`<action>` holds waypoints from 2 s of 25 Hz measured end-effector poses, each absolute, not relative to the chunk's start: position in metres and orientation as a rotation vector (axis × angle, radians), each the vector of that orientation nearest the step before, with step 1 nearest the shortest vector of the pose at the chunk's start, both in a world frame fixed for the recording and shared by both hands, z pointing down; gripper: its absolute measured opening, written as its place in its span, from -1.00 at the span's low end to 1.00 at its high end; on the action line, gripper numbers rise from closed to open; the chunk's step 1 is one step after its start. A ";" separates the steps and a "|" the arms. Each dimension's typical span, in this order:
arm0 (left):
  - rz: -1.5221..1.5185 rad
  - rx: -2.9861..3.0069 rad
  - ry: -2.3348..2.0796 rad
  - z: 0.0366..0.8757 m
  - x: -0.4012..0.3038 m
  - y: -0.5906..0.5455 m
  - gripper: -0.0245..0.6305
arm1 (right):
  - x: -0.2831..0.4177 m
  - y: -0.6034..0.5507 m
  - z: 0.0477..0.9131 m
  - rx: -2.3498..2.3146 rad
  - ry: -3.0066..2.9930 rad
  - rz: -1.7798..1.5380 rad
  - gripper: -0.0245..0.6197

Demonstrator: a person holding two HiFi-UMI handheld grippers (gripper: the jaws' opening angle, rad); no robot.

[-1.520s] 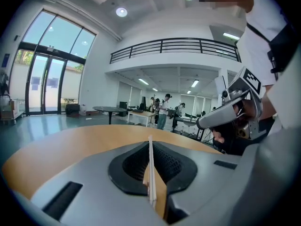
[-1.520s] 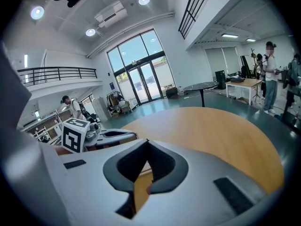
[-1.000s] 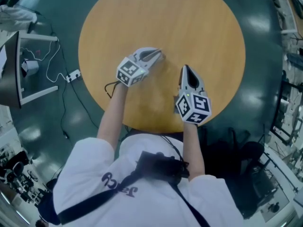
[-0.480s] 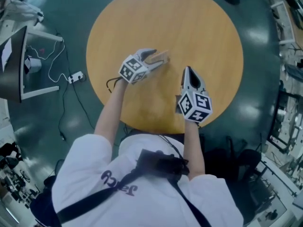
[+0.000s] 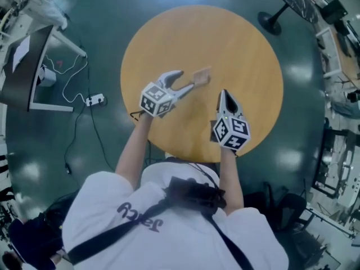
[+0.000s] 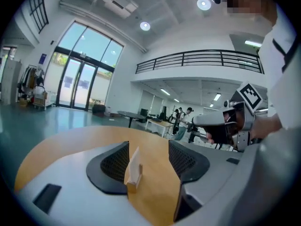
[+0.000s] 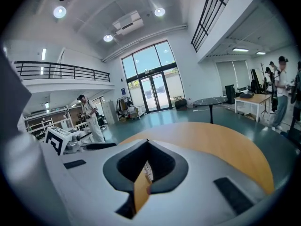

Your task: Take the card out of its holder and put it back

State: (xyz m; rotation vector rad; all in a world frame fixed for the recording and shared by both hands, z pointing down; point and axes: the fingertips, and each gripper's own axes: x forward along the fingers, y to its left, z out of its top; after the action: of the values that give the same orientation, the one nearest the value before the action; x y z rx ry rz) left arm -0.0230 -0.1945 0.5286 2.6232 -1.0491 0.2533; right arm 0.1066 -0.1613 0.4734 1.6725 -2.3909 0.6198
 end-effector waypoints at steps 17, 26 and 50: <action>-0.083 2.607 -1.401 0.436 -0.050 -0.078 -0.18 | 0.034 -0.065 0.412 1.647 -2.587 0.362 -0.86; -0.087 2.624 -1.478 0.416 -0.031 -0.060 -0.50 | 0.042 -0.043 0.400 1.662 -2.600 0.293 -0.86; 0.023 2.436 -1.861 0.408 0.061 -0.086 -0.88 | 0.138 -0.079 0.405 1.439 -2.717 0.265 -0.87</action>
State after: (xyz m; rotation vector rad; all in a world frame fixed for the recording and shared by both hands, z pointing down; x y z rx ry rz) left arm 0.0611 -0.0863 0.4078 2.4357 -1.8614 0.0227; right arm 0.1383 -0.0787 0.4054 1.4387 -2.7167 0.2649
